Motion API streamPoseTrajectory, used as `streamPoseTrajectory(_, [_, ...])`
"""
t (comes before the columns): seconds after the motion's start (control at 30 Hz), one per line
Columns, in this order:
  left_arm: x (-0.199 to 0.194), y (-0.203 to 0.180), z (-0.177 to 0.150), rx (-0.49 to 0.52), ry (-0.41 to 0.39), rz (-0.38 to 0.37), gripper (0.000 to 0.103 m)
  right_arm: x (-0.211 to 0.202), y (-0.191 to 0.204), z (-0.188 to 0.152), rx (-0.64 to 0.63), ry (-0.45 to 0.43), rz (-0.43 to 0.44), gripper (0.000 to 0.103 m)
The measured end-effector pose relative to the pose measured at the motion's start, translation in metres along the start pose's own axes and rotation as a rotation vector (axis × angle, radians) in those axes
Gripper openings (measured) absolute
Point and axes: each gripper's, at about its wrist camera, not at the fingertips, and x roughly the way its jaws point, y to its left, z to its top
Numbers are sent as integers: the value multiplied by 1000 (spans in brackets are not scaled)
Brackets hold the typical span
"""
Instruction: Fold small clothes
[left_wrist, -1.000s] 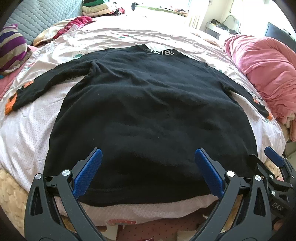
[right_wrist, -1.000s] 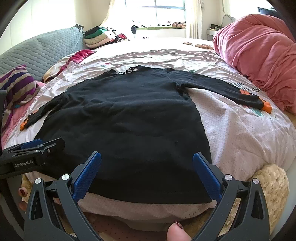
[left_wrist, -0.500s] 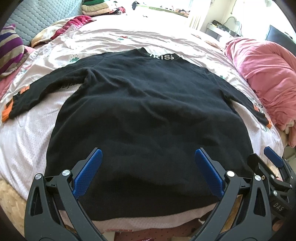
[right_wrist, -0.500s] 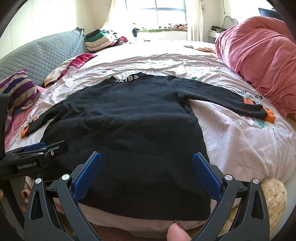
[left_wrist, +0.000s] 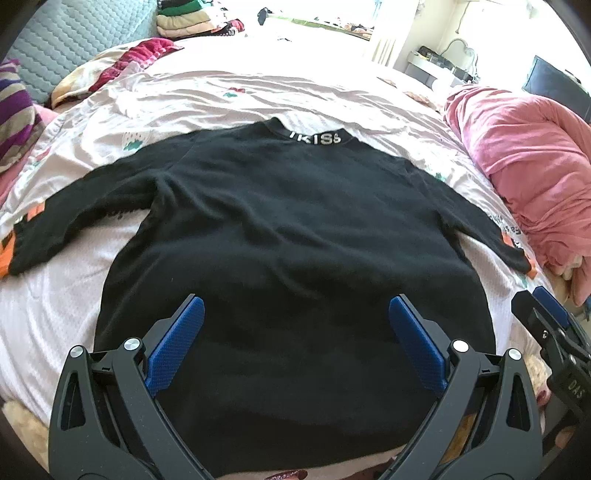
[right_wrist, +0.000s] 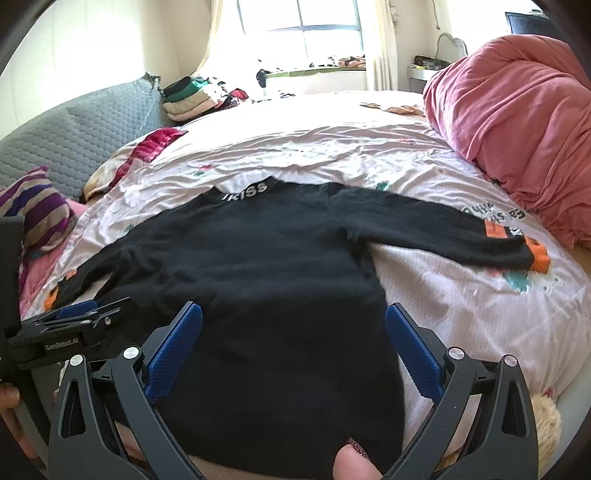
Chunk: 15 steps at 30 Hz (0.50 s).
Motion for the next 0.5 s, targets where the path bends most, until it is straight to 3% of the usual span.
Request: streamPoseTrajectory(0.5, [30, -19, 44, 13, 20, -2, 94, 25, -20, 47, 53, -20, -12, 99])
